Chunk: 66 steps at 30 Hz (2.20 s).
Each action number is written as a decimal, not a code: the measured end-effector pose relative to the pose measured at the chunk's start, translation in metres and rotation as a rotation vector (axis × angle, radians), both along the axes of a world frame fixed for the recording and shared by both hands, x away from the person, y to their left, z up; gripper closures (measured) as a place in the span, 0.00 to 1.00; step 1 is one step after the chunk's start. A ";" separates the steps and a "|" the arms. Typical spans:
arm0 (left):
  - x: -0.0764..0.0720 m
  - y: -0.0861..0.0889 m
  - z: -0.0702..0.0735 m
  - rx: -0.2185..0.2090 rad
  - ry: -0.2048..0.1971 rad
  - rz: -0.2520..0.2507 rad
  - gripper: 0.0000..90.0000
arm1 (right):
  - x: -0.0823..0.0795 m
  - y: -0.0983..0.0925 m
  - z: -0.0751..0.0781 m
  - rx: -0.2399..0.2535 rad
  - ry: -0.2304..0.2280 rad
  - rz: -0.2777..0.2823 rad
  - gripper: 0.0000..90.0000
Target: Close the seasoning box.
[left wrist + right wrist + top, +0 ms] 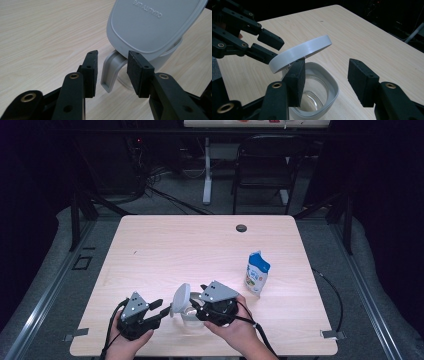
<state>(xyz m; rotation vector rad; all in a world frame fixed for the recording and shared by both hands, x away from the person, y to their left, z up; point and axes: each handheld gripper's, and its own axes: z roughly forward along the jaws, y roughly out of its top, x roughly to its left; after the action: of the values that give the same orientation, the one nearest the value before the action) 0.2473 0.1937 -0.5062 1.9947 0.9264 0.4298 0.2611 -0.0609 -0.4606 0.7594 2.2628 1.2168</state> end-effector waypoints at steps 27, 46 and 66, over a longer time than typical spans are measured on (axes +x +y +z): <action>0.000 -0.005 -0.005 0.031 0.017 -0.013 0.69 | 0.000 0.004 0.006 0.002 -0.013 0.005 0.53; 0.000 -0.004 -0.009 0.032 0.024 -0.010 0.70 | -0.001 0.013 0.010 0.003 -0.025 0.021 0.53; 0.001 -0.004 -0.011 0.032 0.030 -0.010 0.70 | -0.002 0.023 0.012 -0.013 -0.038 0.036 0.53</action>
<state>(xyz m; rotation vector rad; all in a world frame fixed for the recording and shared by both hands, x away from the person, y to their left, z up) 0.2480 0.1898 -0.5177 2.0393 0.9325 0.4124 0.2592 -0.0382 -0.4483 0.6882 2.2604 1.2217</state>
